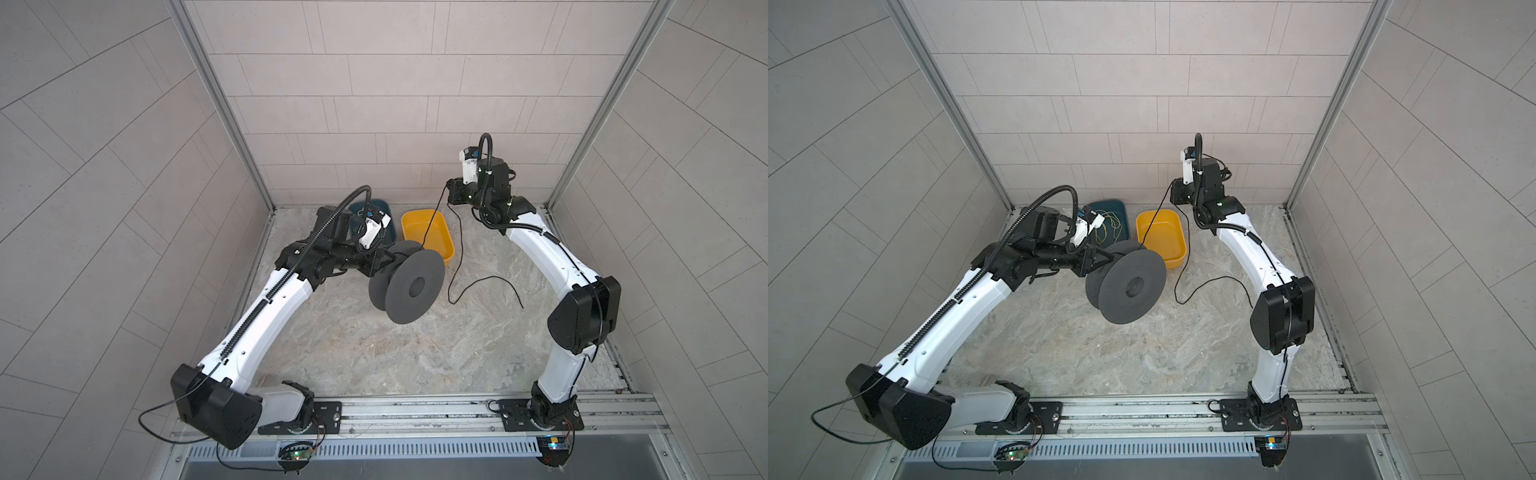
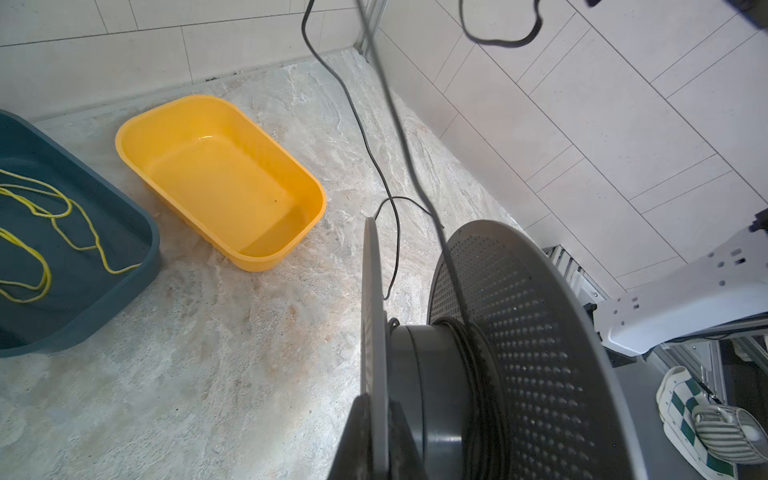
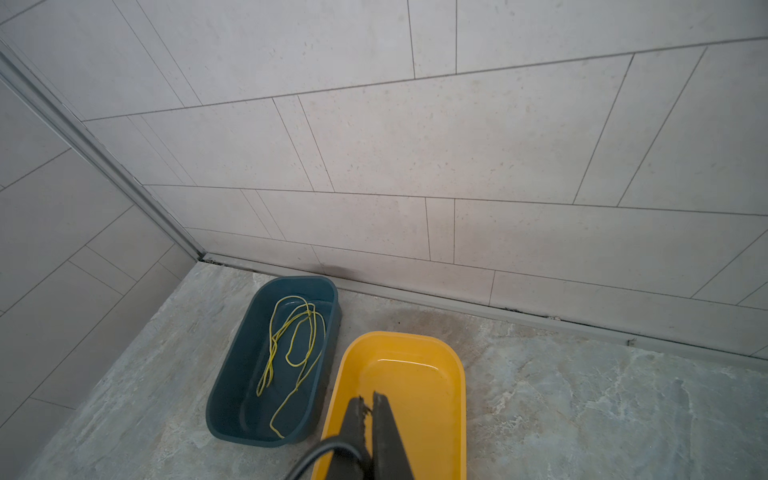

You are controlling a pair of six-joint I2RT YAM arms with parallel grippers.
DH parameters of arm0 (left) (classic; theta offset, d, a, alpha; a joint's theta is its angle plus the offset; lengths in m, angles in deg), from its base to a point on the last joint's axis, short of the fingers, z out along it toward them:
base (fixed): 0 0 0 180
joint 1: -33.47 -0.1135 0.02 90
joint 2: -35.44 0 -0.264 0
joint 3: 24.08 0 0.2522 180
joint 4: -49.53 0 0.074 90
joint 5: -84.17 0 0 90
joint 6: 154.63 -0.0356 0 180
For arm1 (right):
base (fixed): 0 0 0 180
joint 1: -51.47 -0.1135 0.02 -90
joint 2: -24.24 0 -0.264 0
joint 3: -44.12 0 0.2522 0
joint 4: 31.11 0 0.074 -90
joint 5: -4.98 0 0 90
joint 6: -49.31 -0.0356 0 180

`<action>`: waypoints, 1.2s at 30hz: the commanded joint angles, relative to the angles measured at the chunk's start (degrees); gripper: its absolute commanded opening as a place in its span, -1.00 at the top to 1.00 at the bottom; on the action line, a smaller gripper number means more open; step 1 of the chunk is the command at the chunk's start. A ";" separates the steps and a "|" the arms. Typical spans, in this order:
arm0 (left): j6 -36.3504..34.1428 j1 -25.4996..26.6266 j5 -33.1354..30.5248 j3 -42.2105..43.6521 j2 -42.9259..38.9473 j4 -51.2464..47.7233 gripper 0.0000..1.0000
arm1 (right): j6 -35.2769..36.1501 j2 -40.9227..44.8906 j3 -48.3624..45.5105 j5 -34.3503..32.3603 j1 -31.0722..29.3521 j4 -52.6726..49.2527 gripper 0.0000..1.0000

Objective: Wrap the cables

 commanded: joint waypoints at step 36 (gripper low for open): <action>56.24 -13.25 -6.67 3.89 -0.48 40.76 1.00 | 7.52 16.96 -40.19 -1.66 -8.99 24.28 1.00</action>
